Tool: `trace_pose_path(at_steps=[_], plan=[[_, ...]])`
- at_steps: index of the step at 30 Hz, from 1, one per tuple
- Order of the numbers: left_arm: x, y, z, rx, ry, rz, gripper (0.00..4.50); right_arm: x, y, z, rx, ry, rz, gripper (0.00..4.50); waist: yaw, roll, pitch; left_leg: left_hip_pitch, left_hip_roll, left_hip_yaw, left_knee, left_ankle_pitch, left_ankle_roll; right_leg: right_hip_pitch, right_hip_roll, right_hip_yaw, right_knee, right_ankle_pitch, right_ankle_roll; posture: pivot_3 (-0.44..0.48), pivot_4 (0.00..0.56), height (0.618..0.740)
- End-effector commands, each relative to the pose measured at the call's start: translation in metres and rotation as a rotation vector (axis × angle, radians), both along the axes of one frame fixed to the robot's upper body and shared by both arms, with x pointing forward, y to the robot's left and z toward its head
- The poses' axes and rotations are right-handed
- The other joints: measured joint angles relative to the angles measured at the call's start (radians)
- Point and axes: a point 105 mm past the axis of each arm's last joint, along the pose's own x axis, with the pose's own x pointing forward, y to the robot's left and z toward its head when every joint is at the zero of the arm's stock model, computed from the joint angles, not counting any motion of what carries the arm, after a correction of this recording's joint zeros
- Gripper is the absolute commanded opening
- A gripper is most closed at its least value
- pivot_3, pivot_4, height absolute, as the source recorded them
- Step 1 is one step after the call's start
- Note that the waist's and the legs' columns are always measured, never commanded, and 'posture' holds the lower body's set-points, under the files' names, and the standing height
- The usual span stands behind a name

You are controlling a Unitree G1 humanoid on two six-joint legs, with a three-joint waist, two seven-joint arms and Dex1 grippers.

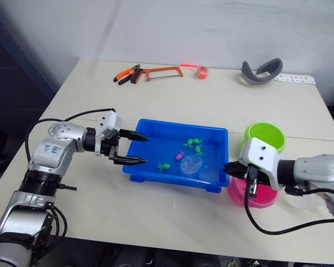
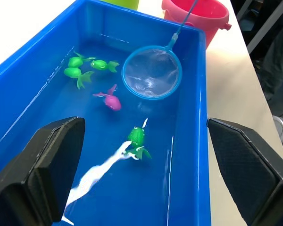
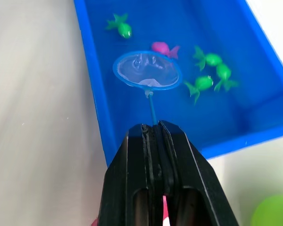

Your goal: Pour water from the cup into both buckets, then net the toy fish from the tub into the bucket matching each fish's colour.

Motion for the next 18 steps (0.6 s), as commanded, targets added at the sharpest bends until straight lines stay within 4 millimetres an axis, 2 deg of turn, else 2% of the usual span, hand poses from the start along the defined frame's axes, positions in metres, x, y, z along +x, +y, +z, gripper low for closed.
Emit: trace_pose_path(at_steps=[1,10,14,18], plan=[[-0.002,0.001,0.012,-0.028,-0.043,-0.002,4.48,0.004,0.002,0.000,-0.003,-0.009,0.002,0.00,0.000,0.000,0.000,0.000,0.000,0.000,0.000,0.000,0.000,0.000,0.000,0.000,0.000,0.000,0.000,0.000,0.150,0.740],[0.000,0.001,0.012,-0.023,-0.056,0.000,4.48,0.026,0.012,-0.001,0.091,-0.042,-0.057,0.00,0.001,0.000,0.000,0.000,0.000,0.000,0.000,0.000,0.000,0.000,0.000,-0.001,0.000,0.000,0.000,0.000,0.150,0.740],[0.002,0.000,0.014,-0.025,-0.062,-0.002,4.48,0.030,0.019,0.001,0.165,-0.040,-0.083,0.00,0.001,0.000,0.000,0.000,0.000,0.000,0.000,0.000,0.000,0.000,0.000,-0.002,0.000,0.000,0.000,0.000,0.150,0.740],[0.004,-0.003,0.015,-0.028,-0.063,-0.008,4.48,0.027,0.021,-0.009,0.129,-0.016,-0.081,0.00,0.002,0.000,0.000,0.000,0.000,0.000,0.000,0.000,0.000,-0.001,0.000,-0.002,0.000,0.000,0.000,0.000,0.150,0.740]])
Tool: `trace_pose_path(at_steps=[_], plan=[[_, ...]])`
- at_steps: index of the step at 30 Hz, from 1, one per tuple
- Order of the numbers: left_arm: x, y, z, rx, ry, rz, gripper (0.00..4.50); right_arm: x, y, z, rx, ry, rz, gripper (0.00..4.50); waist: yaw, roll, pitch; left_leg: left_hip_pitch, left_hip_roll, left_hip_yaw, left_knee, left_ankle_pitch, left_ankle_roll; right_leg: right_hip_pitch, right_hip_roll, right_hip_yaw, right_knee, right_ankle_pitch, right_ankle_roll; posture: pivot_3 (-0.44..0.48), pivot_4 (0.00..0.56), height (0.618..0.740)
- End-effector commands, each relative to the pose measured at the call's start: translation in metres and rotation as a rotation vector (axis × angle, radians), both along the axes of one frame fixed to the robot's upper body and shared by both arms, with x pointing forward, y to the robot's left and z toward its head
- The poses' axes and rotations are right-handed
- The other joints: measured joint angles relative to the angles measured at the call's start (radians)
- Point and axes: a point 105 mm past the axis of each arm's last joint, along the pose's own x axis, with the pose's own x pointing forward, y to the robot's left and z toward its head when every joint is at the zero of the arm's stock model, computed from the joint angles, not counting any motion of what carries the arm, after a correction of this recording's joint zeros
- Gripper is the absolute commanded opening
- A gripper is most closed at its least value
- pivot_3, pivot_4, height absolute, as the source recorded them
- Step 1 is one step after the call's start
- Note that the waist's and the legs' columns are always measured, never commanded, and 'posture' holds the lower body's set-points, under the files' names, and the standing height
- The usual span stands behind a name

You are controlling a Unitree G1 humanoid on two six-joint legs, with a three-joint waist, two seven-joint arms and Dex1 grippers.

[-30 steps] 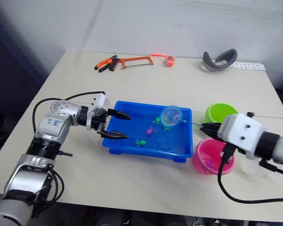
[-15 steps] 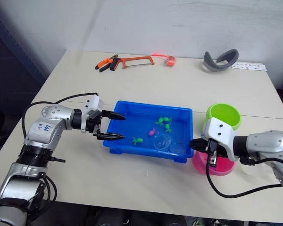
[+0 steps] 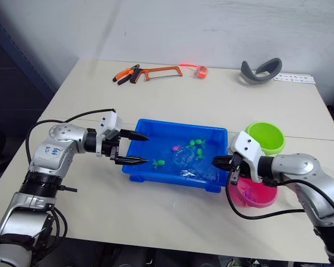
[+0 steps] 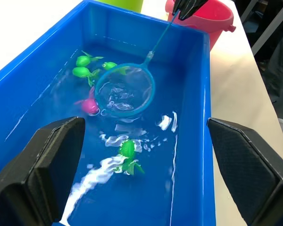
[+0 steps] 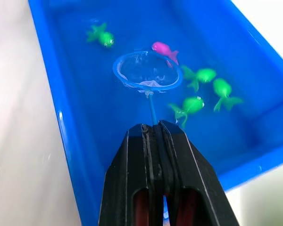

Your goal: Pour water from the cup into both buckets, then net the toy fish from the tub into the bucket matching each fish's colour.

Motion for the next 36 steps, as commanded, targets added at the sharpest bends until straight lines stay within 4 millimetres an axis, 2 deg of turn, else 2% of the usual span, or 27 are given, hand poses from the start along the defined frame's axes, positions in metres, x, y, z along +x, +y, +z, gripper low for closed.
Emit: trace_pose_path(at_steps=[1,5,8,14,18,21,29,36], plan=[[0.002,-0.003,0.013,-0.021,-0.045,-0.016,4.48,-0.004,0.003,0.001,-0.027,-0.004,0.014,0.00,0.000,0.000,0.000,0.000,0.000,0.000,0.000,0.000,0.000,0.000,0.000,0.000,0.000,0.000,0.000,0.000,0.150,0.740],[0.005,-0.002,0.013,-0.020,-0.047,-0.014,4.48,-0.004,0.003,-0.005,-0.053,0.023,0.017,0.00,-0.001,0.000,0.000,0.000,0.000,0.000,0.000,0.000,0.000,0.000,0.000,0.000,0.000,0.000,0.000,0.000,0.150,0.740],[0.010,0.000,0.013,-0.018,-0.052,0.000,4.48,0.005,0.005,-0.007,-0.053,0.013,0.001,0.00,-0.002,0.000,0.000,0.000,0.000,0.001,0.000,0.000,0.000,-0.001,0.000,0.000,0.000,0.000,0.000,0.000,0.150,0.740],[0.017,0.008,0.015,-0.012,-0.067,0.039,4.48,0.031,0.016,0.005,0.011,-0.065,-0.072,0.00,-0.004,0.000,0.000,0.000,0.000,0.002,0.000,0.000,-0.001,-0.002,0.000,0.000,0.001,0.000,0.000,0.000,0.150,0.740],[0.018,0.009,0.017,-0.018,-0.072,0.046,4.48,0.038,0.022,0.013,0.073,-0.084,-0.090,0.00,-0.002,0.000,0.000,0.000,0.000,0.001,-0.001,0.000,-0.001,-0.003,0.000,-0.001,0.001,0.000,0.000,0.000,0.150,0.740],[0.018,0.009,0.017,-0.019,-0.075,0.047,4.48,0.032,0.028,0.018,0.113,-0.086,-0.061,0.00,-0.002,0.000,0.000,0.000,0.000,0.001,-0.002,0.000,-0.001,-0.003,0.000,-0.001,0.002,0.000,0.000,0.000,0.150,0.740],[0.018,-0.003,0.020,-0.055,-0.066,0.014,4.48,-0.001,0.028,0.029,0.092,-0.141,0.017,0.00,0.001,0.000,0.000,-0.001,0.000,0.001,-0.001,0.000,-0.001,-0.003,0.000,-0.001,0.001,0.000,0.000,0.000,0.150,0.740],[0.006,-0.027,0.030,-0.123,0.003,-0.108,4.48,-0.043,0.005,0.050,0.075,-0.239,-0.015,0.00,0.003,0.000,0.000,-0.001,-0.001,0.001,-0.002,0.000,-0.001,-0.002,0.000,-0.001,0.001,0.000,0.000,0.000,0.150,0.740]])
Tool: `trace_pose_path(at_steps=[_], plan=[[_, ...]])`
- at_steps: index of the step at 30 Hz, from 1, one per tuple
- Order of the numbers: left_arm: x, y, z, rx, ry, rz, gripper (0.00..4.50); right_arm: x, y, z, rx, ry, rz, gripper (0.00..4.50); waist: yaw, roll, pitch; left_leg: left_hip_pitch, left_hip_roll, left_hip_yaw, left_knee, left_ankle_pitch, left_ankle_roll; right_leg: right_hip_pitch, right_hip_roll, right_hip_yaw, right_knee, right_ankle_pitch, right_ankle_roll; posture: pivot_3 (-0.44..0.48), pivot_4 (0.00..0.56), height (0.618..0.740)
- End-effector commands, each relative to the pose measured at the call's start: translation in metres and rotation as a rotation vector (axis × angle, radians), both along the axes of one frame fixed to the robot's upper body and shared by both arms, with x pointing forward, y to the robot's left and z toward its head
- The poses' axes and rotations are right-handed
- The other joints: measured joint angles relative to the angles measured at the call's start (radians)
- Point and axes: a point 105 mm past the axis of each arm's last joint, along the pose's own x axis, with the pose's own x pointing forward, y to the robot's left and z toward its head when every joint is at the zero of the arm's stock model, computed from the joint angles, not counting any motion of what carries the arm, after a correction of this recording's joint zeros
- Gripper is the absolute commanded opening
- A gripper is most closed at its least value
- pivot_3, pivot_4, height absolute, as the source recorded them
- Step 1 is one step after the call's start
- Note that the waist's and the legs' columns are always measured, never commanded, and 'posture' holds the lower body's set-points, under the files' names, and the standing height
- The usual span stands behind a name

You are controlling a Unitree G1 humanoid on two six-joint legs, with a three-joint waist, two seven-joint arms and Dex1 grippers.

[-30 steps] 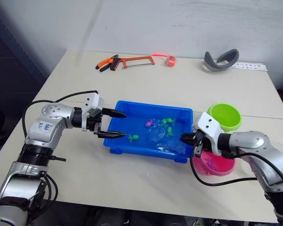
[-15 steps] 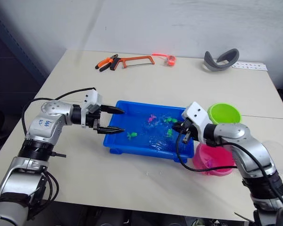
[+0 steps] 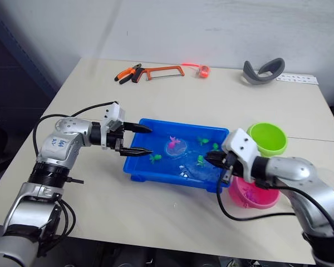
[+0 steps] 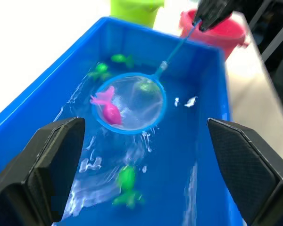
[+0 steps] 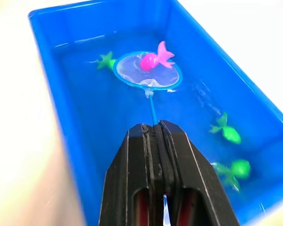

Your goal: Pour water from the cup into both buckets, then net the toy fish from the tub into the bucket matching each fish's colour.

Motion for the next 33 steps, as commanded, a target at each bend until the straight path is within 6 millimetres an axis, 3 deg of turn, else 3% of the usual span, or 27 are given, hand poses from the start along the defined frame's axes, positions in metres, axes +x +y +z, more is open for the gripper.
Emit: trace_pose_path(at_steps=[1,11,20,29,33], plan=[[-0.012,-0.018,0.019,-0.051,-0.036,-0.117,4.48,-0.019,-0.009,0.030,0.022,-0.143,-0.030,0.00,0.000,0.000,0.000,0.000,0.000,0.000,0.000,0.000,0.000,0.000,0.000,0.000,0.000,0.000,0.000,0.000,0.150,0.740],[-0.019,-0.052,0.017,-0.071,-0.037,-0.260,4.48,-0.084,-0.055,0.049,0.059,-0.185,-0.241,0.00,0.002,0.000,0.000,0.002,0.000,0.001,0.000,0.000,0.000,0.003,0.001,0.001,0.000,0.000,0.000,0.000,0.150,0.740],[-0.017,-0.071,0.016,-0.073,-0.051,-0.354,4.48,-0.140,-0.089,0.043,-0.109,-0.138,-0.451,0.00,0.000,0.000,0.000,0.004,-0.001,0.002,-0.002,0.000,0.000,0.004,0.001,0.003,-0.002,0.000,0.000,0.000,0.150,0.740],[-0.015,-0.079,0.017,-0.076,-0.064,-0.386,4.48,-0.156,-0.113,0.014,-0.586,-0.227,-0.410,0.00,-0.001,0.000,0.000,0.006,0.000,0.005,-0.004,0.000,0.000,0.003,0.002,0.006,-0.003,0.000,0.000,0.000,0.150,0.740],[-0.011,-0.079,0.017,-0.077,-0.074,-0.371,4.48,-0.154,-0.119,0.006,-1.010,-0.383,-0.208,0.00,-0.001,0.000,0.000,0.006,-0.001,0.005,-0.004,0.000,0.000,0.003,0.001,0.006,-0.003,0.000,0.000,0.000,0.150,0.740]])
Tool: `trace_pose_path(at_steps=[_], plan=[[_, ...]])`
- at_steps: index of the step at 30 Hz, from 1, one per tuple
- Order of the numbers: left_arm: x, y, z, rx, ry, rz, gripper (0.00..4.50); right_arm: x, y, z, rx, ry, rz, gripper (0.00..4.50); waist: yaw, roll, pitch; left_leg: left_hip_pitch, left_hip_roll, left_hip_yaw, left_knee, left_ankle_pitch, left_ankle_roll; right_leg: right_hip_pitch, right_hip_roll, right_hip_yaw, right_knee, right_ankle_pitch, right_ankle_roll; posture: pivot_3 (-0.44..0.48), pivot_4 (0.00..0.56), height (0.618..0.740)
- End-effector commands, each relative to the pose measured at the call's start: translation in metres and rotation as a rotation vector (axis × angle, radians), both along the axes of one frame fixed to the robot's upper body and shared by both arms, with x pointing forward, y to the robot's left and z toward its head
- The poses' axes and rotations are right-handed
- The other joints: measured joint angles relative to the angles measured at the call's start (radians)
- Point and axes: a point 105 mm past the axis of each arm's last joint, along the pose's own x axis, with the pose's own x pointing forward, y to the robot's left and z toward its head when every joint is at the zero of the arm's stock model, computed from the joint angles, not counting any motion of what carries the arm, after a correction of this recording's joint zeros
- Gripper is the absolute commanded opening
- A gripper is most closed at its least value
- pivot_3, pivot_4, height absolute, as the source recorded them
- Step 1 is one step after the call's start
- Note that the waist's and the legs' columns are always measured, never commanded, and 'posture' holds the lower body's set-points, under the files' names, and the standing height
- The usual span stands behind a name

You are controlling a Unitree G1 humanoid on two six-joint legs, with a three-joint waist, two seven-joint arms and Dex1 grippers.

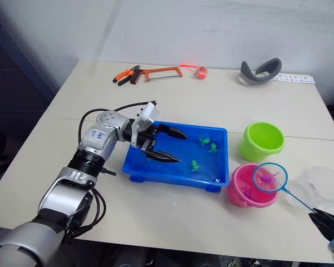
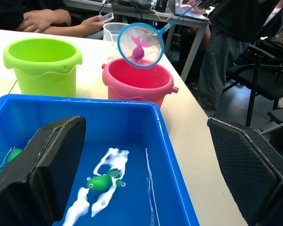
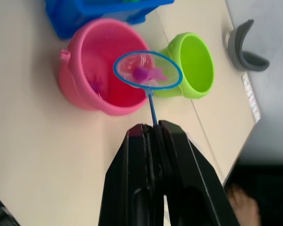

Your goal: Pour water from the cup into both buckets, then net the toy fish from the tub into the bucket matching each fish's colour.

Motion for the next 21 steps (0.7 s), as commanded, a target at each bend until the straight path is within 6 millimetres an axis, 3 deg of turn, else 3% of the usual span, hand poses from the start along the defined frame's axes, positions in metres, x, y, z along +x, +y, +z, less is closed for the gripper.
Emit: trace_pose_path(at_steps=[1,3,7,13,16,18,21], plan=[[0.002,-0.002,0.009,-0.017,-0.047,-0.002,4.48,-0.003,-0.007,-0.008,-0.481,0.003,0.175,0.00,-0.001,0.000,0.000,0.000,0.000,0.000,0.000,0.000,0.000,0.000,0.000,0.000,0.000,0.000,0.000,0.000,0.150,0.740],[0.003,-0.003,0.009,-0.018,-0.048,-0.001,4.48,-0.003,-0.012,-0.008,-0.644,-0.036,0.248,0.00,-0.001,0.000,0.000,0.000,0.000,0.001,0.000,0.000,0.000,0.000,0.000,0.000,0.000,0.000,0.000,0.000,0.150,0.740],[0.003,-0.003,0.010,-0.018,-0.052,0.001,4.48,0.004,-0.011,0.006,-0.805,-0.210,0.309,0.00,-0.001,0.000,0.000,0.001,0.000,0.001,0.000,0.001,-0.001,0.000,0.000,0.001,-0.001,0.000,0.000,0.000,0.150,0.740],[0.006,0.001,0.012,-0.023,-0.058,0.022,4.48,0.009,-0.016,0.005,-0.831,-0.223,0.346,0.00,-0.001,0.000,0.000,0.002,0.000,0.001,0.000,0.001,-0.001,0.001,0.000,0.001,0.001,0.000,0.000,0.000,0.150,0.740],[0.007,0.005,0.011,-0.012,-0.059,0.036,4.48,0.014,-0.021,0.014,-0.710,-0.271,0.281,0.00,-0.001,0.000,0.000,0.002,0.000,0.001,0.000,0.001,-0.001,0.001,0.000,0.000,0.001,0.000,0.000,0.000,0.150,0.740],[0.007,0.009,0.007,0.005,-0.058,0.043,4.48,0.015,-0.016,0.016,-0.525,-0.270,0.260,0.00,-0.002,0.000,0.000,0.002,0.000,0.001,0.000,0.001,-0.001,0.001,0.000,0.001,0.002,0.000,0.000,0.000,0.150,0.740],[0.007,0.020,-0.007,0.069,-0.088,0.055,4.48,0.033,0.002,0.033,-0.195,-0.296,0.251,0.00,-0.010,0.001,0.000,0.003,0.001,0.001,0.000,0.001,-0.001,0.002,0.001,0.000,0.002,0.000,0.000,0.000,0.150,0.740]])
